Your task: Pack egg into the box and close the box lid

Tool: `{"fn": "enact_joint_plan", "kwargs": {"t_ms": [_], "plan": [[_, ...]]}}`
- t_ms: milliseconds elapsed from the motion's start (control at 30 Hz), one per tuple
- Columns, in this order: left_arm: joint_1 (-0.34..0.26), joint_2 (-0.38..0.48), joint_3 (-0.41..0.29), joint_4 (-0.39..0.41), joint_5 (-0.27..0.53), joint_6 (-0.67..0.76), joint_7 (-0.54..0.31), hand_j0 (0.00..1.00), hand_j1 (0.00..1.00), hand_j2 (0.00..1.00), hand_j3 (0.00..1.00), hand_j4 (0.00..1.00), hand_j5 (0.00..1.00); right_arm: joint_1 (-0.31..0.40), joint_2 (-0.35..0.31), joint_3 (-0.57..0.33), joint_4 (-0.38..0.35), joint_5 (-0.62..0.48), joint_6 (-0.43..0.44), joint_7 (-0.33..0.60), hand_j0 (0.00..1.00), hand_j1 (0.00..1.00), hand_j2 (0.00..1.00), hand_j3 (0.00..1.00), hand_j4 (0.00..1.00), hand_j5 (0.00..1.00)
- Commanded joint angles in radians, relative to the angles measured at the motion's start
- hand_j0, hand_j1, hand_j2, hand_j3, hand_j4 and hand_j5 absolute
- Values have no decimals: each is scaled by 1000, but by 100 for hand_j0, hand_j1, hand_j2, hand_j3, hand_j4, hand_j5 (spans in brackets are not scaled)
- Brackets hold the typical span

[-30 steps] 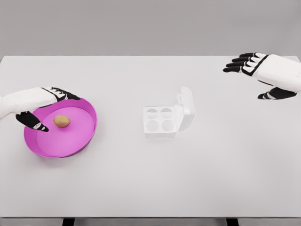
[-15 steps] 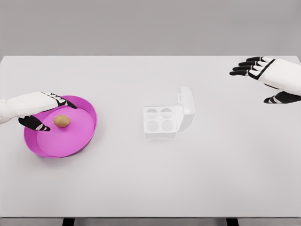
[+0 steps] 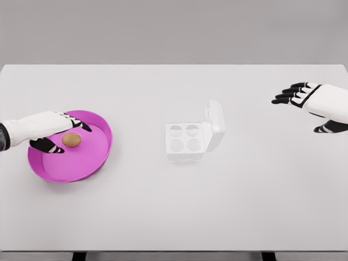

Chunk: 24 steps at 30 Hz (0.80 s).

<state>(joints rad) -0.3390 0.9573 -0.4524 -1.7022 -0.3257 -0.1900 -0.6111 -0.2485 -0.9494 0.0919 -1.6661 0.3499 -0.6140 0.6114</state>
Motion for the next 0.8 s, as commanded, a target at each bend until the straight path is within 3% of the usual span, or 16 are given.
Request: {"fn": "enact_joint_plan", "kwargs": {"t_ms": [0,567,767], "plan": [[0,-5,-12,4,-4,12,0,81,81,81,81,81,81,0,-2,0,0,24,3,-1,100,100,100,100,100,100],[-2,-58,-14,58,-64,30,0,79,79,79,79,79,79,74,0,6,-6,47,3,-1,100,100,100,100,100,100],[-3,-61,-14,69,-64,29,0,79,79,79,79,79,79,66,37,26,17,147,3,-1,100,100,100,100,100,100]]}}
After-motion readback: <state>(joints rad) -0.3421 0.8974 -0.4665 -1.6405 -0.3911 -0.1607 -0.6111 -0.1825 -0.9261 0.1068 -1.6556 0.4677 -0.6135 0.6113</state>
